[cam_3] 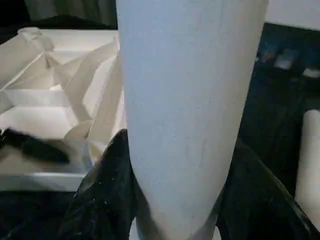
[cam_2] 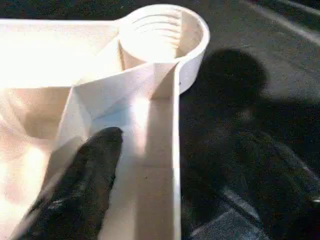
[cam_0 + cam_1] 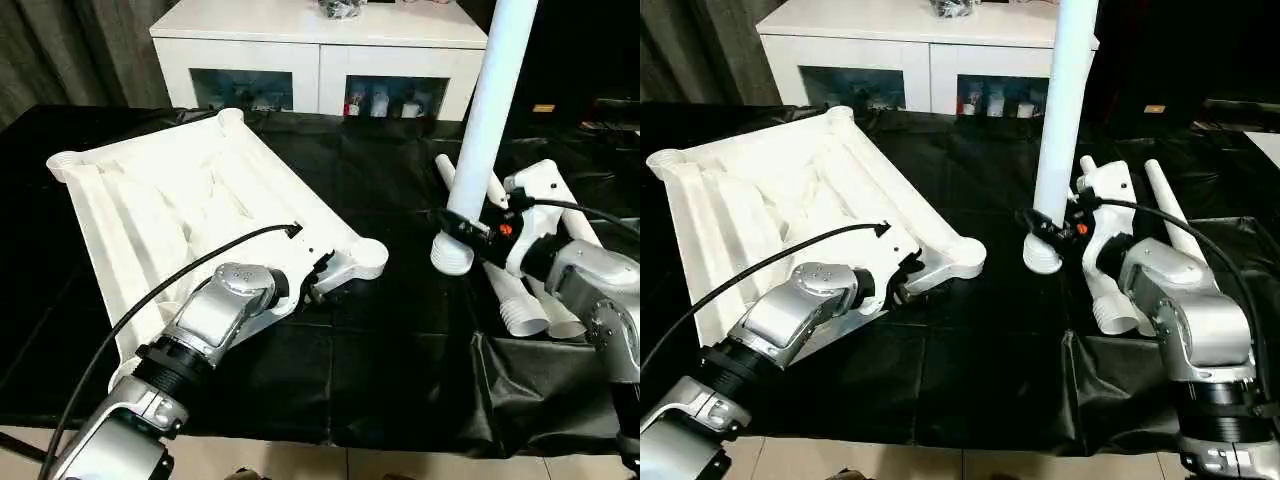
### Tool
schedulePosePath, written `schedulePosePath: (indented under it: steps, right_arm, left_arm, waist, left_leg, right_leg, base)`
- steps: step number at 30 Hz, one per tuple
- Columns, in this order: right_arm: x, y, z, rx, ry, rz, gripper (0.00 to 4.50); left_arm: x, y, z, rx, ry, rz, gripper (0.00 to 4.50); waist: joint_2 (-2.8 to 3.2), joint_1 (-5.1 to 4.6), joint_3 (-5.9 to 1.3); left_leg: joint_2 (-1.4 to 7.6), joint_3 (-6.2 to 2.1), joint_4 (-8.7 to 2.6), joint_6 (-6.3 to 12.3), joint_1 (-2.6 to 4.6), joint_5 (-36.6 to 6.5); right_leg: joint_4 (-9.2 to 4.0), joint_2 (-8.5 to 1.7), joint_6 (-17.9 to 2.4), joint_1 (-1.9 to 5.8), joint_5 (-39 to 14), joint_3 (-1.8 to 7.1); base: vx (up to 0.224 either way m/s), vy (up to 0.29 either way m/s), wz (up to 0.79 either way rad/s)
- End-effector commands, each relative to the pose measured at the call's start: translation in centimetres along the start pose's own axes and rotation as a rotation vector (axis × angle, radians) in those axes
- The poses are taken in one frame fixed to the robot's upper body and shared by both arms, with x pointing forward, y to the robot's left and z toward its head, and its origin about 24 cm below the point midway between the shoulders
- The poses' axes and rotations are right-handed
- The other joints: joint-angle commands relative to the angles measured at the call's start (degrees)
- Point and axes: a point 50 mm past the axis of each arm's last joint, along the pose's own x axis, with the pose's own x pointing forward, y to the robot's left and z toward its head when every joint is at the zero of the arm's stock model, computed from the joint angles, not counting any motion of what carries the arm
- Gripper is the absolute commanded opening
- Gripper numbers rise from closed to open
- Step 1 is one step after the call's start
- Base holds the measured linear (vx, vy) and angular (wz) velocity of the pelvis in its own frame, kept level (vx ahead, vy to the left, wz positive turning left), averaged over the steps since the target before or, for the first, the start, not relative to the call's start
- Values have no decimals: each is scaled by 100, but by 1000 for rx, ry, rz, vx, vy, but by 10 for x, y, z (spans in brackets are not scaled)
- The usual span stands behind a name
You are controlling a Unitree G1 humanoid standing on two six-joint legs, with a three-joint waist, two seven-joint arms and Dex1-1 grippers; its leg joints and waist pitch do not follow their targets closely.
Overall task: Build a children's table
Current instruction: Insert table leg to table base
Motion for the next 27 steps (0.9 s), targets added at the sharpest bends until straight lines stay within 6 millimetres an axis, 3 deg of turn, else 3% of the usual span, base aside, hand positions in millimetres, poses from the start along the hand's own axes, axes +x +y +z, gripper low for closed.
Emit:
schedulePosePath:
  steps: [1, 3, 4, 5, 6, 8, 9, 10, 11, 12, 13, 14, 16, 20, 21, 22, 25, 27]
  right_arm:
    - [-3, 3, 7, -24, -8, 21, 184]
    - [-2, 3, 7, -21, -10, 27, 184]
    - [-2, 3, 7, -18, -10, 29, 184]
    - [-2, 3, 7, -18, -10, 29, 184]
    - [-1, 4, 7, -16, -5, 43, 184]
    - [0, 5, 7, -16, -4, 46, 184]
    - [0, 5, 7, -16, -3, 46, 184]
    - [0, 5, 7, -16, -3, 47, 184]
    - [1, 5, 7, -15, -2, 49, 184]
    - [3, 6, 6, -15, -1, 58, 184]
    - [3, 6, 6, -13, -1, 62, 184]
    - [4, 6, 6, -11, -2, 66, 184]
    - [5, 7, 7, -10, -2, 73, 184]
    - [7, 9, 7, -9, -3, 90, 184]
    - [7, 10, 7, -8, -3, 91, 184]
    - [8, 10, 7, -7, -3, 92, 184]
    - [9, 10, 7, -4, -4, 98, 184]
    - [9, 11, 5, -1, -2, 100, 184]
  left_arm:
    - [-5, 4, -4, -14, 36, 36, 345]
    - [-10, 4, -2, -19, 44, 49, 355]
    - [-12, 3, -2, -20, 50, 48, 332]
    - [-12, 3, -2, -20, 50, 48, 306]
    - [-17, 1, 1, -48, 47, 49, 298]
    - [-19, 1, 1, -54, 48, 56, 325]
    - [-20, 1, 0, -55, 49, 58, 277]
    - [-20, 1, 0, -57, 49, 62, 277]
    - [-23, 2, -2, -58, 55, 70, 253]
    - [-26, 1, -6, -54, 74, 75, 257]
    - [-28, 1, -7, -55, 81, 76, 278]
    - [-28, 0, -8, -59, 86, 77, 285]
    - [-29, -4, -9, -71, 87, 72, 220]
    - [-27, -11, -11, -69, 89, 29, 250]
    - [-27, -12, -11, -63, 93, 26, 192]
    - [-26, -14, -12, -67, 94, 12, 174]
    - [-26, -16, -13, -76, 92, 6, 207]
    - [-25, -15, -12, -91, 76, 9, 141]
  waist:
    - [-42, 4, -393]
    - [-48, -8, -386]
    - [-108, -20, -386]
    - [-84, -5, -384]
    - [-131, -13, -380]
    - [-77, -1, -379]
    - [-85, -2, -373]
    - [-82, 0, -372]
    - [-126, -1, -369]
    - [-101, 10, -370]
    - [-146, 3, -366]
    - [-125, 8, -360]
    - [-129, 9, -354]
    - [-135, 8, -349]
    - [-130, 10, -350]
    - [-132, 13, -349]
    - [-126, 18, -360]
    - [-133, 19, -360]
  left_leg:
    - [360, -135, -416, 238, 48, -577]
    - [357, -136, -415, 235, 45, -603]
    - [358, -126, -416, 241, 44, -608]
    - [361, -140, -418, 243, 41, -592]
    - [358, -122, -418, 266, 45, -585]
    - [374, -132, -419, 266, 49, -507]
    - [362, -126, -418, 275, 47, -532]
    - [362, -128, -421, 273, 51, -557]
    - [364, -123, -425, 277, 53, -588]
    - [369, -136, -430, 267, 43, -580]
    - [368, -129, -431, 280, 38, -578]
    - [363, -132, -434, 279, 37, -567]
    - [369, -132, -439, 268, 42, -568]
    - [361, -130, -443, 256, 40, -598]
    - [359, -132, -442, 254, 33, -596]
    - [362, -134, -446, 250, 40, -605]
    - [365, -134, -446, 262, 34, -519]
    - [363, -130, -446, 292, 35, -480]
  right_leg:
    - [-474, -436, -1652, 290, -184, 236]
    - [-480, -438, -1642, 284, -308, 234]
    - [-487, -430, -1628, 283, -360, 235]
    - [-478, -445, -1625, 289, -390, 235]
    - [-498, -428, -1587, 270, -466, 232]
    - [-473, -444, -1618, 259, -412, 230]
    - [-490, -429, -1606, 253, -449, 230]
    - [-492, -429, -1600, 251, -475, 229]
    - [-502, -427, -1579, 248, -518, 231]
    - [-490, -446, -1564, 259, -554, 230]
    - [-496, -440, -1541, 254, -567, 229]
    - [-491, -443, -1510, 248, -624, 230]
    - [-503, -446, -1497, 236, -678, 229]
    - [-514, -441, -1455, 228, -770, 232]
    - [-516, -444, -1439, 231, -771, 233]
    - [-517, -442, -1428, 226, -762, 233]
    - [-499, -442, -1457, 233, -587, 232]
    - [-497, -444, -1487, 235, -490, 229]
  base:
    - [0, 0, 0]
    - [0, 0, 0]
    - [0, 0, 0]
    - [0, 0, 0]
    - [0, 0, 0]
    - [0, 0, 0]
    - [0, 0, 0]
    - [0, 0, 0]
    - [0, 0, 0]
    - [0, 0, 0]
    - [0, 0, 0]
    - [0, 0, 0]
    - [0, 0, 0]
    - [0, 0, 0]
    - [0, 0, 0]
    - [0, 0, 0]
    - [0, 0, 0]
    - [0, 0, 0]
